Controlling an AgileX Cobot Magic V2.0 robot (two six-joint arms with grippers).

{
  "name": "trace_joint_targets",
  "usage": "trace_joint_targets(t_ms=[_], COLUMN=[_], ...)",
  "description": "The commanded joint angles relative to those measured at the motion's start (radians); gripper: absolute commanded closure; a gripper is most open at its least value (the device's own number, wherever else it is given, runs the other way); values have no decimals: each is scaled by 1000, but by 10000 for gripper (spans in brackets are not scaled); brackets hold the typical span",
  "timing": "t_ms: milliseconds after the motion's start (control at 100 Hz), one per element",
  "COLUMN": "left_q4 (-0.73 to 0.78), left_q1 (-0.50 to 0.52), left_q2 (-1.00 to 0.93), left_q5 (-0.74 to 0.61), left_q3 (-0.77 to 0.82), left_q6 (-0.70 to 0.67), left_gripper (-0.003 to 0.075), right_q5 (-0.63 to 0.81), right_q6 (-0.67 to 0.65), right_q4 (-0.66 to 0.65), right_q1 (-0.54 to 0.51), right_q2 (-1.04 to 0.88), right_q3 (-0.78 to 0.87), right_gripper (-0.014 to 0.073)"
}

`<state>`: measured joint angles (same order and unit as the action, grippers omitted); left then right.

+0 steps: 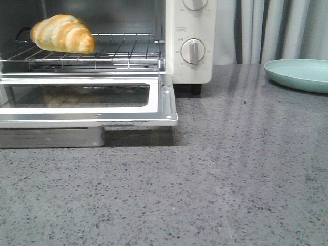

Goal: Put bread in oven

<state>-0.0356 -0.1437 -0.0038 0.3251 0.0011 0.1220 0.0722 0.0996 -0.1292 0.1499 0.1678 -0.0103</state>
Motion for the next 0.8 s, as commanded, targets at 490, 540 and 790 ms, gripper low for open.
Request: trace_joint_targets(t_ms=[490, 540, 790], left_q4=[-10, -10, -10], left_q1=[2, 2, 2], left_q2=[-27, -27, -27], left_q5=[-76, -76, -76], left_q3=[22, 22, 22], left_q6=[-9, -9, -9], left_gripper=[741, 741, 741], right_q5=[-380, -380, -374], right_q6=[-12, -12, -12], right_q4=[83, 87, 87], right_q1=[-46, -46, -46], right_q2=[-193, -193, -197], right_q3=[34, 34, 34], right_gripper=[642, 642, 642])
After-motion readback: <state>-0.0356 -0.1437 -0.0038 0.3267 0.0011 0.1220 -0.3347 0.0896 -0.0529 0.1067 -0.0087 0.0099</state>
